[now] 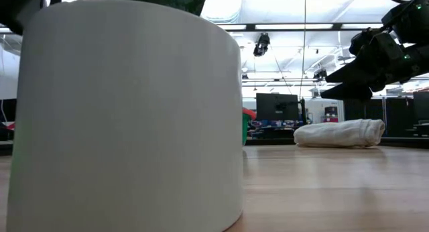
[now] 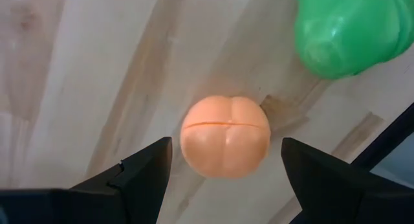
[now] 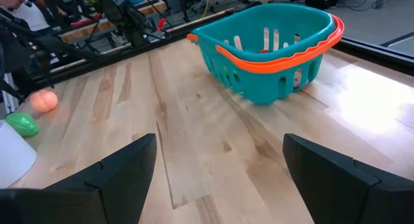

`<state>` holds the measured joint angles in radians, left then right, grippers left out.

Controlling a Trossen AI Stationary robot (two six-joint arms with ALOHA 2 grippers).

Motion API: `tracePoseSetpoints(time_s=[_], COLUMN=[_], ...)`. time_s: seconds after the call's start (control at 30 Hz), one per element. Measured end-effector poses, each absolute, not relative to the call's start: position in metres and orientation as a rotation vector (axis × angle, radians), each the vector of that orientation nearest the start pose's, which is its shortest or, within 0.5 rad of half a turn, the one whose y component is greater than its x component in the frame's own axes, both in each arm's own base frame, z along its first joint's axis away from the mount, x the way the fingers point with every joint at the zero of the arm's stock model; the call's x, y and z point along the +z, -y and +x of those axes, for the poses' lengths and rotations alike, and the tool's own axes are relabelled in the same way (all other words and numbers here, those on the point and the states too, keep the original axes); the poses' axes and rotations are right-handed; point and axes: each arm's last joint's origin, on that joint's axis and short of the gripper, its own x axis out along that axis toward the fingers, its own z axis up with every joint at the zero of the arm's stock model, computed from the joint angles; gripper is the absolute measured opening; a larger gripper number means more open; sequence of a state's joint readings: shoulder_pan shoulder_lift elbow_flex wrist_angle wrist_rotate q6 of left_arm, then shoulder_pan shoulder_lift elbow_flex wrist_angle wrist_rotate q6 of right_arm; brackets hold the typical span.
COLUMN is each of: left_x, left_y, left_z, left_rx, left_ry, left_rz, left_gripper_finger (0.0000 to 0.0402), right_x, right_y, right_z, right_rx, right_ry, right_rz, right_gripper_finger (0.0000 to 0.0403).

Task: Pick and placing Produce into tupperware
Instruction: Put the peach toy in the bin

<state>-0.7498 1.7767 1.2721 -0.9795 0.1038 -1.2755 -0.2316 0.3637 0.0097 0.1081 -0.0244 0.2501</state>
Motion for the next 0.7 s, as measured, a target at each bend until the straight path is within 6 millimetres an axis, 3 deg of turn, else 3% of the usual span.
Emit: tracePoseSetpoints(time_s=[0.7], left_x=[0.170], left_y=[0.228], left_z=[0.238], left_rx=[0.297], left_ry=[-1.648], left_rz=[-0.533], left_gripper_finger=[0.0276], right_x=[0.145], right_y=[0.026], right_z=[0.115], right_rx=[-0.236], right_ry=[-0.217], right_rz=[0.279], right_gripper_finger=[0.0327])
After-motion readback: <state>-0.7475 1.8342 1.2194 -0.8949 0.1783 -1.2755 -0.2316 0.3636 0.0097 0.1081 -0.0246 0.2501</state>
